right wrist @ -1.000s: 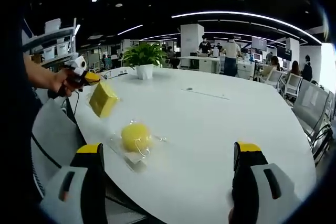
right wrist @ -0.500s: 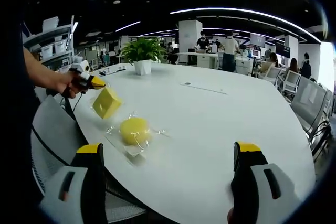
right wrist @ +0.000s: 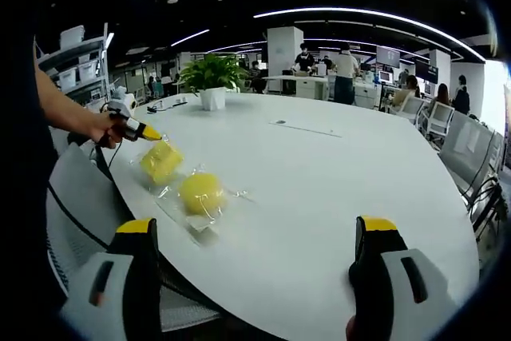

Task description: Compare the silicone blocks by pressing each to a similar depth, holding the contact briefly, and releasing to observe deformation and rebound differences across the visible hardness samples.

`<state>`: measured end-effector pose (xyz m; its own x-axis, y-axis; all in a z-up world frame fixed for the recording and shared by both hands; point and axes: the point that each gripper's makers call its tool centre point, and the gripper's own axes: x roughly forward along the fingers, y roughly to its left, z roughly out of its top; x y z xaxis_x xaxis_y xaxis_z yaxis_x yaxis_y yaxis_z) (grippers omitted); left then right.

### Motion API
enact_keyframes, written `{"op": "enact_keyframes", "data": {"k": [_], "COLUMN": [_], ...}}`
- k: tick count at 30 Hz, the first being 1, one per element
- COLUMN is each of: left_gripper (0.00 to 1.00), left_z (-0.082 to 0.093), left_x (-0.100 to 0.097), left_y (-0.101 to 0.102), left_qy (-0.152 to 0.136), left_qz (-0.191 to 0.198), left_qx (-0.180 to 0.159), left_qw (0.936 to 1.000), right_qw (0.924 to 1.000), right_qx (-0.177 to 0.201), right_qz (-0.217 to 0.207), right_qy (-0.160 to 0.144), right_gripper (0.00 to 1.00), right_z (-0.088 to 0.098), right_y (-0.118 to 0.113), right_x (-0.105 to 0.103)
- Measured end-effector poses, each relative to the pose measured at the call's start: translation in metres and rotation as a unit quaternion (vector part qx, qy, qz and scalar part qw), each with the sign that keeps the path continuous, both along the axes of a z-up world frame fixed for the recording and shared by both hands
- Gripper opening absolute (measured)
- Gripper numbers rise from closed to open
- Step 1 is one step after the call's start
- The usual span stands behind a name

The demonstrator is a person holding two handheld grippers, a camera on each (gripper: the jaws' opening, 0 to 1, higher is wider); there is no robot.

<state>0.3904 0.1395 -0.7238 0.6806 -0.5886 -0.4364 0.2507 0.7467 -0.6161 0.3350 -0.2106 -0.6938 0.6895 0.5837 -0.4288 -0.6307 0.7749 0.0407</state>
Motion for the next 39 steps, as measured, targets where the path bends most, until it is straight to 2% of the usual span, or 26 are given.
{"op": "enact_keyframes", "data": {"k": [2, 3, 11, 22, 24, 27, 29, 35, 39], "left_gripper": [0.0, 0.0, 0.0, 0.0, 0.0, 0.0, 0.0, 0.0, 0.0], "left_z": [-0.003, -0.005, -0.017, -0.034, -0.038, -0.049, -0.049, -0.05, -0.053], "left_x": [0.003, 0.005, 0.012, 0.021, 0.021, 0.017, 0.019, 0.022, 0.023], "left_y": [0.004, 0.006, 0.01, 0.018, 0.021, 0.018, 0.018, 0.02, 0.022], "left_qy": [-0.008, -0.019, -0.035, -0.024, -0.037, -0.05, -0.052, -0.068, -0.066], "left_qz": [-0.003, -0.013, -0.053, -0.055, -0.07, -0.111, -0.102, -0.115, -0.116], "left_qx": [0.015, 0.036, 0.104, 0.123, 0.156, 0.208, 0.203, 0.228, 0.229], "left_qw": [0.9998, 0.9991, 0.9926, 0.9906, 0.9845, 0.9706, 0.9724, 0.9643, 0.9643], "right_qw": [1.0, 1.0, 0.9999, 0.9995, 0.9995, 0.9992, 0.999, 0.9992, 0.9991], "right_qx": [0.003, 0.004, 0.01, 0.022, 0.022, 0.027, 0.032, 0.031, 0.031], "right_qz": [-0.001, -0.001, -0.003, -0.008, -0.008, -0.011, -0.014, -0.014, -0.014], "right_qy": [0.003, 0.005, 0.011, 0.021, 0.022, 0.025, 0.026, 0.023, 0.023], "right_gripper": [0.96, 0.96, 0.96, 0.96, 0.96, 0.96, 0.96, 0.96, 0.96], "right_z": [-0.001, -0.002, -0.003, -0.002, -0.002, -0.002, -0.002, 0.0, -0.002], "right_y": [0.001, 0.001, 0.001, -0.001, -0.002, -0.003, -0.004, -0.003, -0.004], "right_x": [0.0, 0.0, 0.0, 0.002, 0.003, 0.004, 0.005, 0.006, 0.007]}}
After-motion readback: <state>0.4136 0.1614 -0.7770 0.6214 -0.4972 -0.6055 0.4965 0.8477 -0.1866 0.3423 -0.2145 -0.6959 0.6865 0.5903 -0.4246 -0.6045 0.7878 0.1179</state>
